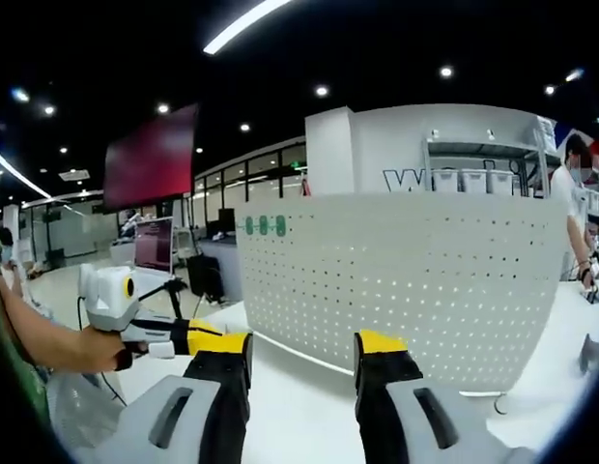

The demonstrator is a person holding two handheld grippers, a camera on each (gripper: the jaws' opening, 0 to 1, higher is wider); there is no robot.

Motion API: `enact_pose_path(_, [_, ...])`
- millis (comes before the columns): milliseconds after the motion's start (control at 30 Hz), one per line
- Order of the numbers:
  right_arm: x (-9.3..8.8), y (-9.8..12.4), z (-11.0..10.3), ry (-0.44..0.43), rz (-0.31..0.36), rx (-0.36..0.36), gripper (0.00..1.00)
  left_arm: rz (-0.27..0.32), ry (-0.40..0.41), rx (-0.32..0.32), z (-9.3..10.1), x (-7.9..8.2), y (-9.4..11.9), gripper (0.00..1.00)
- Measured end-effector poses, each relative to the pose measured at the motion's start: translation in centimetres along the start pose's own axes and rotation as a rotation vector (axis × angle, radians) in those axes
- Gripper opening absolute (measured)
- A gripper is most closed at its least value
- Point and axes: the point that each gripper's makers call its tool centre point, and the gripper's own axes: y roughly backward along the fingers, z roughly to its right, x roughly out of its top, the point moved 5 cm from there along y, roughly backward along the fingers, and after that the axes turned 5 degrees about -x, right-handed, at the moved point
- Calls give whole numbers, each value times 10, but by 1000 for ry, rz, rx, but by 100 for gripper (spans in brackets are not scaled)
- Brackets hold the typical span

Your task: Insert the hook assembly into the mounting plate slot until the hook locks in place.

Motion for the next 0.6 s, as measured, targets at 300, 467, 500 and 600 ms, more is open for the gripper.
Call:
enact_pose_path(300, [5,8,7,21,15,-18,53,28,-4,23,-9,17,-4,3])
enact_pose_path(467, [9,13,9,22,24,-22,55,50,-3,36,-13,29,-6,3])
enact_pose_path(500, [12,14,10,22,36,-28,56,57,-3,39,-15,32,-7,3])
enact_pose_path(600, [15,16,12,24,40,-34,59,75,-7,49,-18,41,-10,3])
